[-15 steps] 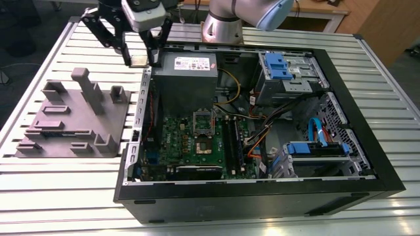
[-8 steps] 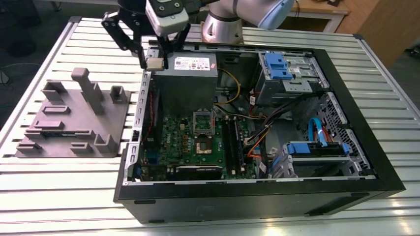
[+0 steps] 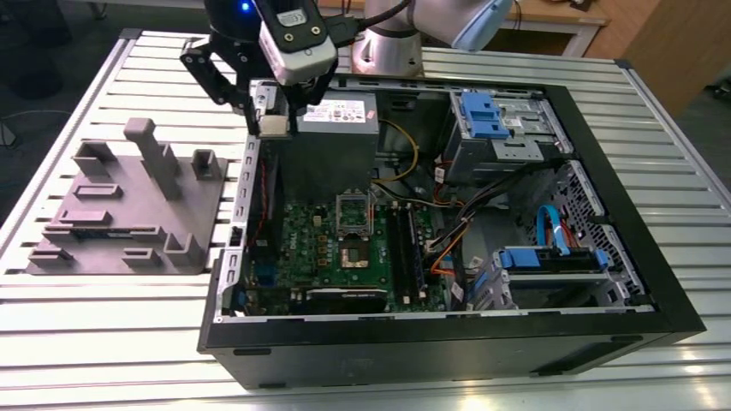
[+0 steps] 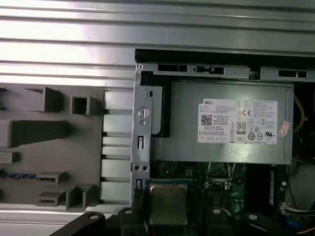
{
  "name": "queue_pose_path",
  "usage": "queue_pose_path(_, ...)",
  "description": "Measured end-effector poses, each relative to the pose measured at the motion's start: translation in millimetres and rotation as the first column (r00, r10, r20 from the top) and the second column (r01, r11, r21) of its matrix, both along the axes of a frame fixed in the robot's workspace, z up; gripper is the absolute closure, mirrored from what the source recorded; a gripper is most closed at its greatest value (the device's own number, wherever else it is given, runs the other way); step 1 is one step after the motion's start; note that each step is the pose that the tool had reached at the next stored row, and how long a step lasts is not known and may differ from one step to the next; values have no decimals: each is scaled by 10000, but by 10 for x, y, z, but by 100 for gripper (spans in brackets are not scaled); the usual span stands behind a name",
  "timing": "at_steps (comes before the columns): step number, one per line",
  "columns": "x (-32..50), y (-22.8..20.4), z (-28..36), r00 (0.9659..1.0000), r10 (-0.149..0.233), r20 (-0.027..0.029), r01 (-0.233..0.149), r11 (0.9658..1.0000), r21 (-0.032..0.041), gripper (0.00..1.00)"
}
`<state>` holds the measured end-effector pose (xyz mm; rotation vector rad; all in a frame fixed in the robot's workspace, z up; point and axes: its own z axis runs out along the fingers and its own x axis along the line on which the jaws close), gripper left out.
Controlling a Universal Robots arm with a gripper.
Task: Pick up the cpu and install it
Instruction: 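Pick up the cpu and move it towards the insertion slot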
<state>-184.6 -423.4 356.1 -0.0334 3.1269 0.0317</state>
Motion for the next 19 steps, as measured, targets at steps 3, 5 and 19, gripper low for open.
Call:
queue_pose_path(3, 15, -30, -9, 10000, -4, 2, 4, 10000, 2, 53)
queue_pose_path(5, 22, -34, -10, 10000, -3, 0, 3, 10000, 0, 53)
queue_pose_path(19, 328, -38, -80, 9997, -232, 1, 232, 9997, 0, 53)
